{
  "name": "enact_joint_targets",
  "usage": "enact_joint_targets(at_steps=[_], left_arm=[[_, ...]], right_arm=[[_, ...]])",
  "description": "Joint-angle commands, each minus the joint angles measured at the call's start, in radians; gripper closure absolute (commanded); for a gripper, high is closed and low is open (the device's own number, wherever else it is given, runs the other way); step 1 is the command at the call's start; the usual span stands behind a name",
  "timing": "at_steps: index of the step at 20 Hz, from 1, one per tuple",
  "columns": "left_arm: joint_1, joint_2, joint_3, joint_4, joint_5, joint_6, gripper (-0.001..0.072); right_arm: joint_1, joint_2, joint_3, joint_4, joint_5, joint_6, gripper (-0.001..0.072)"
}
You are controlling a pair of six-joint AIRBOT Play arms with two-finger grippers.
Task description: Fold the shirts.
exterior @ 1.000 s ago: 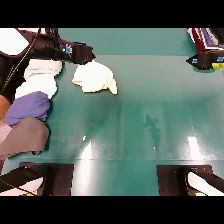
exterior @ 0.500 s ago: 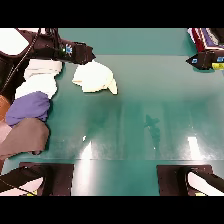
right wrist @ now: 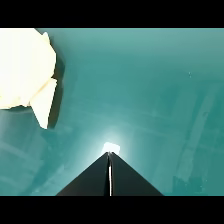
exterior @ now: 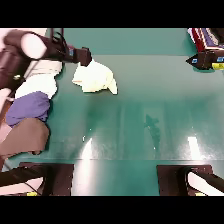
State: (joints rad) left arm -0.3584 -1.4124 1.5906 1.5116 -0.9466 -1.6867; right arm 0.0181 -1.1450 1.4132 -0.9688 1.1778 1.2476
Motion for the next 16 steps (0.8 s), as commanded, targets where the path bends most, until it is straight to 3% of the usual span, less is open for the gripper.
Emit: enact_joint_targets(at_steps=[1,5,10,11,12,13,16], left_arm=[[0.054,-0.174,0.000,0.070,0.000,-0.069,0.0132],[0.135,-0.334,0.000,-0.117,0.010,-0.067,0.0132],[0.144,-0.383,0.000,-0.148,0.023,-0.060,0.0134],[0.144,-0.383,0.000,-0.151,0.023,-0.060,0.0231],[0.144,-0.379,0.000,-0.151,0.021,-0.060,0.0493],[0.144,-0.377,0.006,-0.151,0.005,-0.061,0.0674],[0.144,-0.348,0.115,-0.147,-0.120,-0.032,0.0683]], right_arm=[[0.001,0.000,0.000,0.001,0.009,0.000,0.0694],[0.001,0.000,0.000,0.001,0.026,0.001,0.0694],[0.001,0.000,0.000,0.000,0.025,0.001,0.0694],[0.001,0.000,0.000,0.001,0.025,0.001,0.0695],[0.001,0.000,0.000,0.001,0.026,0.001,0.0695],[0.000,0.000,0.000,0.001,0.025,0.000,0.0695],[-0.006,0.002,0.055,0.000,0.031,0.001,0.0695]])
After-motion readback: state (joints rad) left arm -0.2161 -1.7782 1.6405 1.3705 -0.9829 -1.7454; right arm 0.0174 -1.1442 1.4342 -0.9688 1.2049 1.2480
